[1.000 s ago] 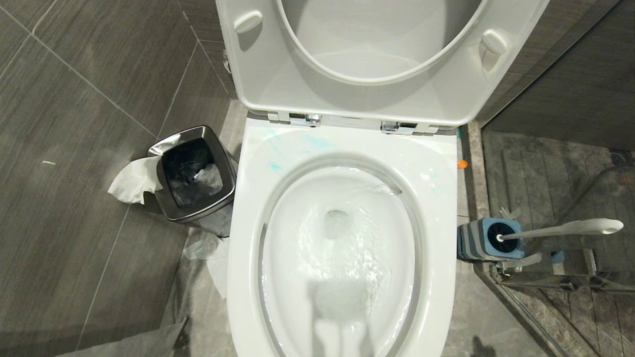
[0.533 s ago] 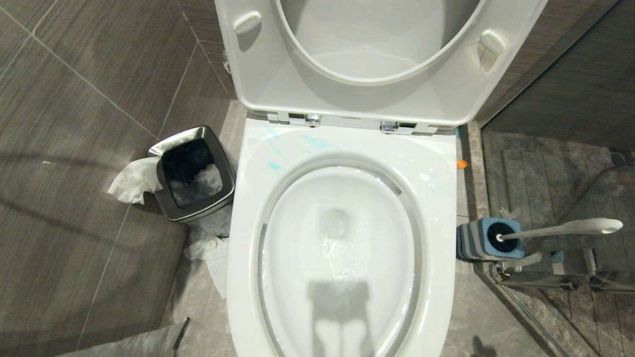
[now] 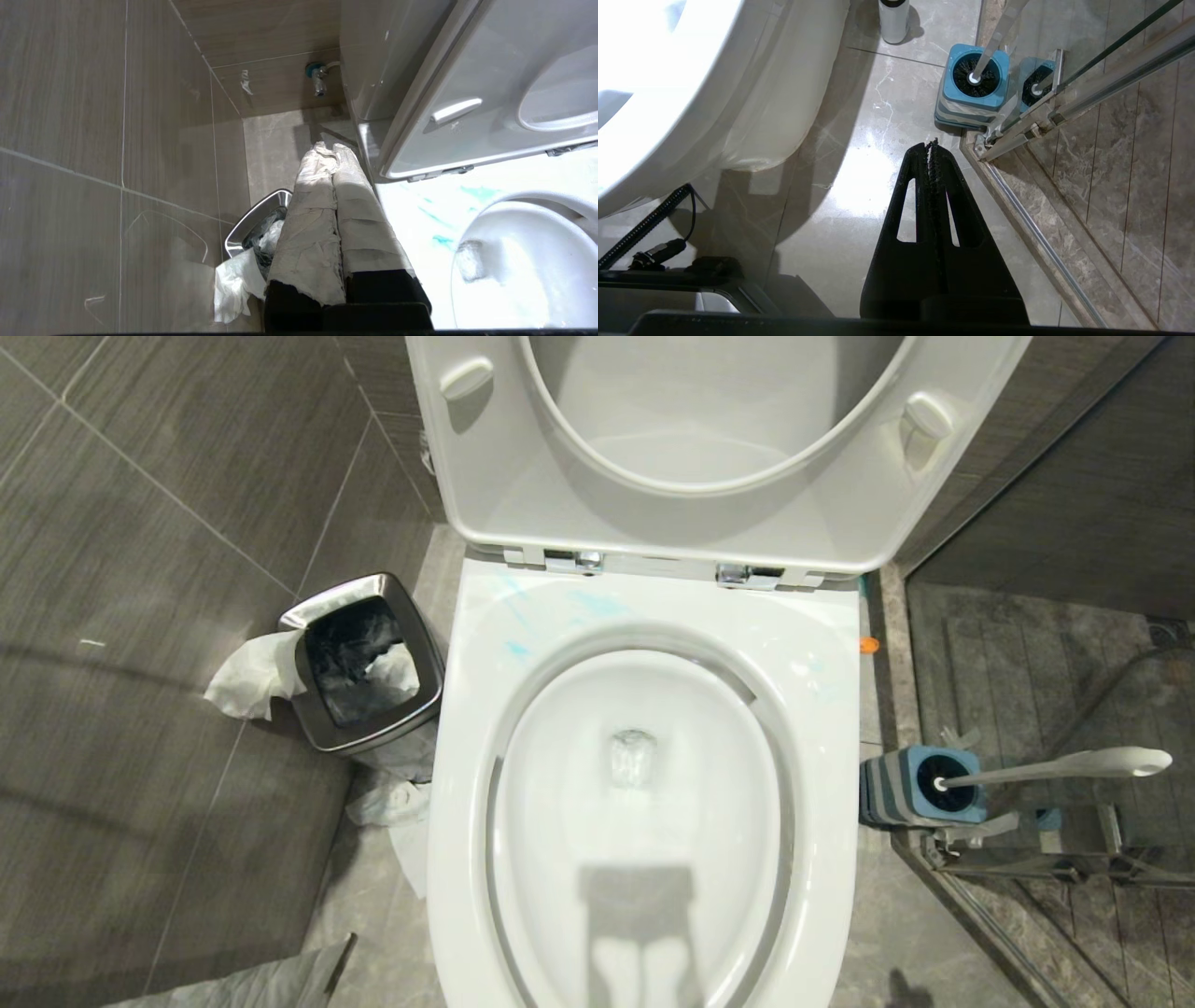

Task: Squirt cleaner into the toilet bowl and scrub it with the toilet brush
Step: Flush the toilet

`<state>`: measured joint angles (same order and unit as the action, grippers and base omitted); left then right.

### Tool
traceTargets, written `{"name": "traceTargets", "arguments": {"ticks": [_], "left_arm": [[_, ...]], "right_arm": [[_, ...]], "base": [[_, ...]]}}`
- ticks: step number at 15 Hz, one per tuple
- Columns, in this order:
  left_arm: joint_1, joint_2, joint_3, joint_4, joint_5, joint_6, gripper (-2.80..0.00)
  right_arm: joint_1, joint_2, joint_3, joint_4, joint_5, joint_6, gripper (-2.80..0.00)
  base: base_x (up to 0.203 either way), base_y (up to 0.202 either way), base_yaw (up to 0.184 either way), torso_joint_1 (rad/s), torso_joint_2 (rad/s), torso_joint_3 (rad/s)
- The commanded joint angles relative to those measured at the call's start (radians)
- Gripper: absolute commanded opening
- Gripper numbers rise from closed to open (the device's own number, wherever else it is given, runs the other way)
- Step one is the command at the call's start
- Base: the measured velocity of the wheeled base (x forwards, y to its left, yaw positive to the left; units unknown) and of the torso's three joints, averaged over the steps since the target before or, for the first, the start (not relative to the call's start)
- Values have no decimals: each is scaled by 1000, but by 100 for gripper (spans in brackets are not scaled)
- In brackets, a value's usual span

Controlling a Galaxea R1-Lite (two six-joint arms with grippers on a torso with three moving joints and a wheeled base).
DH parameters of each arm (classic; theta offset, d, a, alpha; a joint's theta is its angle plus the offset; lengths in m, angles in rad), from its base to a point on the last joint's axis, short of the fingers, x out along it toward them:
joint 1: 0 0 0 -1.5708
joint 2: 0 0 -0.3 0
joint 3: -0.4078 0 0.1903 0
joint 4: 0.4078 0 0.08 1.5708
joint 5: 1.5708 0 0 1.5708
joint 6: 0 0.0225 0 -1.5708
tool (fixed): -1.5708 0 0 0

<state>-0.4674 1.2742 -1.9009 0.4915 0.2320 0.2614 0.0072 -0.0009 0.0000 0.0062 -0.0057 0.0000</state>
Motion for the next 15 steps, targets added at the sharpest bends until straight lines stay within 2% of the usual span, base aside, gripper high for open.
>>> {"name": "traceTargets", "arguments": {"ticks": [1,6,15], "left_arm": [[-22,-26,25,4,1,-8,-280],[-43,-41,37,58,0,-36,-280],[-43,-49,69,58,0,-44,-280]], "right_arm": [[-1,1,0,0,0,0,-280],[0,1,0,0,0,0,-280],[0,1,0,0,0,0,-280]], "base": [[0,0,0,0,0,0],[0,0,0,0,0,19],[0,0,0,1,2,189]]}}
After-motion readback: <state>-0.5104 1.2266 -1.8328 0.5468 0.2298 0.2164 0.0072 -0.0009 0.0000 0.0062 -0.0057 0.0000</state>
